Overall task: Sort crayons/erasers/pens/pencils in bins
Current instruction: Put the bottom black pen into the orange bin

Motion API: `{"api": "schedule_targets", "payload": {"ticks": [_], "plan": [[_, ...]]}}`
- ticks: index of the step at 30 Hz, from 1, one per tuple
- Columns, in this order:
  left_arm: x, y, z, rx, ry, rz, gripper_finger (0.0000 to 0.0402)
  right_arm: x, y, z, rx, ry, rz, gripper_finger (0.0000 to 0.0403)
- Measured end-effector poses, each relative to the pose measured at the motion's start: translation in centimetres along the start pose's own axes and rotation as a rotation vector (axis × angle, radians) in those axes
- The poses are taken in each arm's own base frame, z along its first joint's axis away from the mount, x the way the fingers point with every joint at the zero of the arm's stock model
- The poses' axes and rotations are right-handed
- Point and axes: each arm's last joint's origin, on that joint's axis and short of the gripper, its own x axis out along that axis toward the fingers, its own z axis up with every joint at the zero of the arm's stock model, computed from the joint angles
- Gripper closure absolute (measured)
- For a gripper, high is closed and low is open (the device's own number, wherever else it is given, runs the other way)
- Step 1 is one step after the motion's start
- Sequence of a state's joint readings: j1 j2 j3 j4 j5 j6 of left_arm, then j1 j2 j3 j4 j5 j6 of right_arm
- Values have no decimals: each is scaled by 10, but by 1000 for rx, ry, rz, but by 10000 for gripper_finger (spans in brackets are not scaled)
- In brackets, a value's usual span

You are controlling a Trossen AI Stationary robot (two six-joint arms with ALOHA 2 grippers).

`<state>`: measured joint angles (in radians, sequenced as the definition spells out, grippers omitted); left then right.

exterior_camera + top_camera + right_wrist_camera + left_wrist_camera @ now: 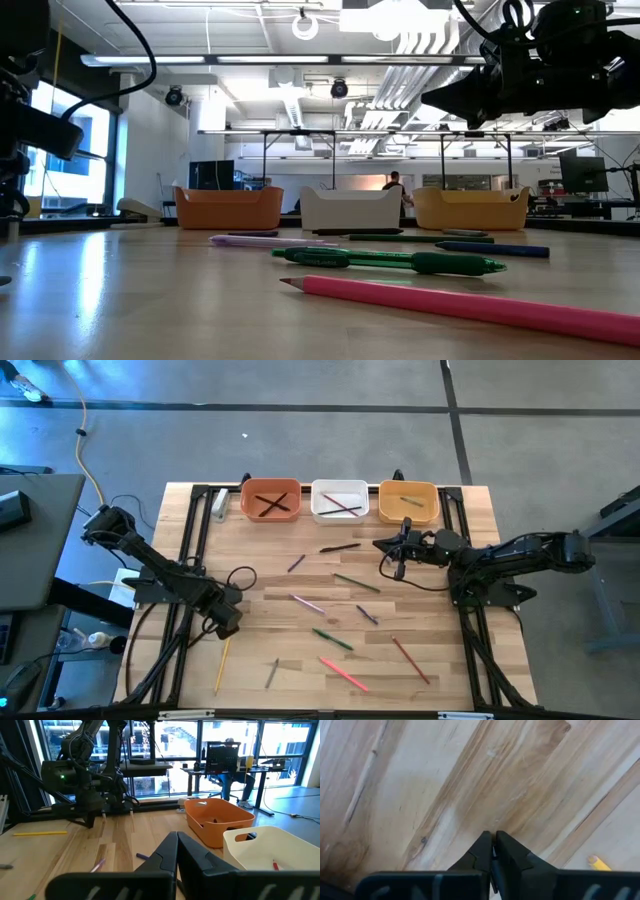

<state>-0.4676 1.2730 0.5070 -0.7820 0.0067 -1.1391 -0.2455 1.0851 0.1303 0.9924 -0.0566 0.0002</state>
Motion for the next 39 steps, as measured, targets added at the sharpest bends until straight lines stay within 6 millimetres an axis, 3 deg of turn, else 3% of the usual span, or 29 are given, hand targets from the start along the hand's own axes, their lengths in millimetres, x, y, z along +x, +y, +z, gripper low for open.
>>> {"api": "schedule_targets", "payload": {"ticks": [16, 27, 31, 39], "plan": [[-27, -13, 35, 0, -164, -110, 401, 0, 0, 0, 1, 1, 0, 402], [-52, -34, 74, 20, -612, -282, 401, 0, 2, -2, 46, 18, 8, 402], [-63, -41, 84, 27, -757, -357, 401, 0, 15, -2, 147, 26, 82, 402], [-84, -49, 99, 27, -987, -476, 401, 2, 65, -13, 256, 122, 194, 402]]}}
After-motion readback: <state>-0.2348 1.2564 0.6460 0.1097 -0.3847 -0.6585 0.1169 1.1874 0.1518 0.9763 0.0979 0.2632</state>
